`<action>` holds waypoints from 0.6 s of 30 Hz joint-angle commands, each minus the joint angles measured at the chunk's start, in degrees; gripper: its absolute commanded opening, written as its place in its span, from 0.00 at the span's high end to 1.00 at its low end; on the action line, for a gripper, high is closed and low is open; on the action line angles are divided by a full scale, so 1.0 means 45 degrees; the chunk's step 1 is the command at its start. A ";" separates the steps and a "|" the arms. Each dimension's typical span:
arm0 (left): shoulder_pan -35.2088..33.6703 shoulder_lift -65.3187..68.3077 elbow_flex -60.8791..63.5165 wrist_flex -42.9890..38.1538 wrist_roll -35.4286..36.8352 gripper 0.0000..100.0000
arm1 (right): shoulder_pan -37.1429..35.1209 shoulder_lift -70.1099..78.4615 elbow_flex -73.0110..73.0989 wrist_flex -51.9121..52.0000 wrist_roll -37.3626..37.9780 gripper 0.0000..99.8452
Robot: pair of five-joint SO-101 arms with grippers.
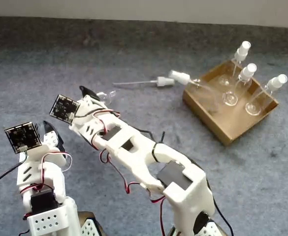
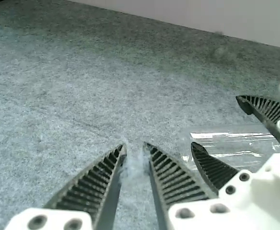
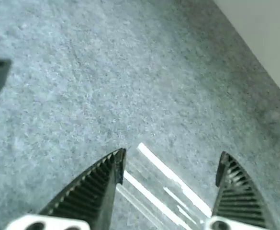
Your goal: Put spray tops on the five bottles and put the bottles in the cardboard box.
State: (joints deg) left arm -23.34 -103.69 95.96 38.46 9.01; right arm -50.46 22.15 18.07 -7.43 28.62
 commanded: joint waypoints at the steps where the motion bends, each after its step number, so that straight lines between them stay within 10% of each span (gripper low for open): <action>1: 0.0244 -0.0049 0.0264 -0.0293 0.0059 0.99 | -0.0068 -0.0225 -0.0186 -0.0400 -0.0156 0.74; 18: 0.0225 -0.0049 0.0264 -0.0293 0.0059 0.99 | 0.0186 -0.0615 -0.0205 0.2471 -0.0176 0.74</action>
State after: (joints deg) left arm -23.34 -103.69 95.96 38.29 9.01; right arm -50.46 22.59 17.98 2.59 28.53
